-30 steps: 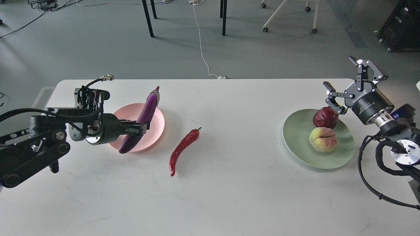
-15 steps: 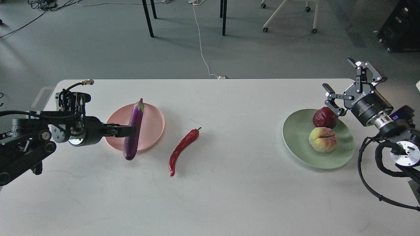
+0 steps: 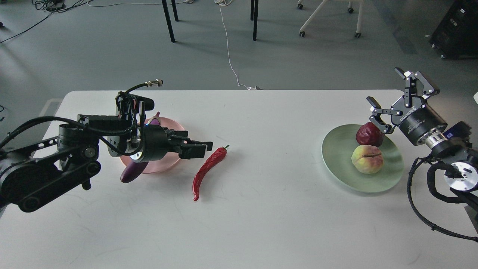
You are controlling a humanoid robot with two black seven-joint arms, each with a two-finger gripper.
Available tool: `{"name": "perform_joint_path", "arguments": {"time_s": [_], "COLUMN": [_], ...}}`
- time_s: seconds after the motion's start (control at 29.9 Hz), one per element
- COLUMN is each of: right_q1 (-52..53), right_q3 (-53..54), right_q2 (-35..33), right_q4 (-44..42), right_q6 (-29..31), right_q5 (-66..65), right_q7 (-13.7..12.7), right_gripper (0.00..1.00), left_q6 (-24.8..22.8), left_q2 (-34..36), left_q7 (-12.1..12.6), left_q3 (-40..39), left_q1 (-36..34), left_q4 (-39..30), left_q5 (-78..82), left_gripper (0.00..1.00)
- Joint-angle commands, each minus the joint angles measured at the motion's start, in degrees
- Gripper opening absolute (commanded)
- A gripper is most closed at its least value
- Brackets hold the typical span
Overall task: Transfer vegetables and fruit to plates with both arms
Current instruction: 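Reach the left gripper to the red chili pepper and grasp it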
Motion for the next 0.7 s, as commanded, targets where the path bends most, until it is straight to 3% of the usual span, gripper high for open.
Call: {"name": "perform_joint_path", "arguments": {"time_s": [0.0, 0.37, 0.67], "right_q1": [-0.44, -0.62, -0.71], "right_q3": [0.16, 0.16, 0.16], "right_q2": [-0.02, -0.02, -0.11], "right_q4": [0.01, 0.01, 0.09], "right_q6": [0.0, 0.0, 0.0], "right_q5": [0.0, -0.09, -0.18], "right_q7": [0.0, 0.0, 0.0], "right_gripper": [0.97, 0.97, 0.97], "left_q6": [0.0, 0.0, 0.0], "left_q2": [-4.41, -13.55, -16.9], "left_q7": [-0.12, 0.15, 0.15], "left_q3": [2.5, 3.56, 3.65], "left_q1": [0.27, -0.16, 0.19], "left_q4": [1.51, 12.93, 17.59], "left_q5": [6.95, 8.98, 9.33], "left_gripper": [0.98, 0.96, 0.94]}}
